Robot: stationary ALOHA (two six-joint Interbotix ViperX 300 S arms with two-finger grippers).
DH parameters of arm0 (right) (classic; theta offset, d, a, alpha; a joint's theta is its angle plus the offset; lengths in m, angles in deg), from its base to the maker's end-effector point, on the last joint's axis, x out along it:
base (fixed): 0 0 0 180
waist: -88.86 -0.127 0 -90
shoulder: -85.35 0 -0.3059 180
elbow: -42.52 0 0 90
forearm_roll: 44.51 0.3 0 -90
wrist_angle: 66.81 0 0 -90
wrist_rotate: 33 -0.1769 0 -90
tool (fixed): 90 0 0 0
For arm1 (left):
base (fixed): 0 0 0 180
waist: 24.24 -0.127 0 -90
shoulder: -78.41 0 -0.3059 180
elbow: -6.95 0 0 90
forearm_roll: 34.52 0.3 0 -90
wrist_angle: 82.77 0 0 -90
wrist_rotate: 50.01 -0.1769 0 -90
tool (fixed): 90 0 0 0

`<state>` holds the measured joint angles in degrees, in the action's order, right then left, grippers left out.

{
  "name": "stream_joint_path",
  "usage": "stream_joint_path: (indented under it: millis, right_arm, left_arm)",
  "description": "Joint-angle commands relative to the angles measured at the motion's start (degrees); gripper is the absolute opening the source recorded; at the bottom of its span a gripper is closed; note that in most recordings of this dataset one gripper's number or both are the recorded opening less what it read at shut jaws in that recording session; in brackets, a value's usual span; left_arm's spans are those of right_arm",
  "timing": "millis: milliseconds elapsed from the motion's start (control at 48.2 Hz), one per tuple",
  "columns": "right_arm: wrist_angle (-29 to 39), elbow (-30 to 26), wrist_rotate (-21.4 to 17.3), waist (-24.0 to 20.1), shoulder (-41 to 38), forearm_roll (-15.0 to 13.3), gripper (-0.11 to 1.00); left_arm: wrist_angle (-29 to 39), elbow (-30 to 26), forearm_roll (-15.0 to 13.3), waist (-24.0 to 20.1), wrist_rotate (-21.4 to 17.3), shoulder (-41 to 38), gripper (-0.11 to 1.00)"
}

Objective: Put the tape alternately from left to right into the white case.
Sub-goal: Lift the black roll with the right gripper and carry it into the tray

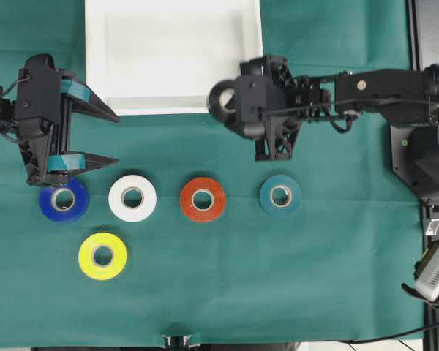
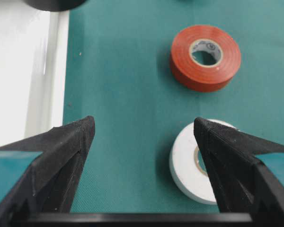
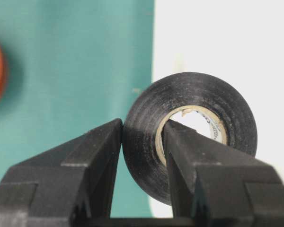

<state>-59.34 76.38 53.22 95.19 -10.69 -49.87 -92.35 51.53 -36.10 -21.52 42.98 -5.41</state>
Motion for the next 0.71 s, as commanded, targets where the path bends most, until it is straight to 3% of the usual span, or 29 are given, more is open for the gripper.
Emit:
stream_joint_path:
  millis: [0, 228, 685]
  right_arm:
    - [-0.4, -1.4, 0.1, 1.8, 1.6, -1.0, 0.02]
    - [-0.5, -1.2, 0.1, 4.7, 1.5, -1.8, 0.02]
    - [-0.5, -1.1, 0.1, 6.2, 0.1, -1.8, 0.02]
  left_arm:
    - [-0.2, -0.9, 0.0, -0.1, 0.1, 0.5, 0.90]
    - [-0.2, -0.9, 0.0, 0.0, 0.1, 0.5, 0.90]
    - [-0.2, -0.9, -0.1, -0.1, 0.1, 0.4, 0.90]
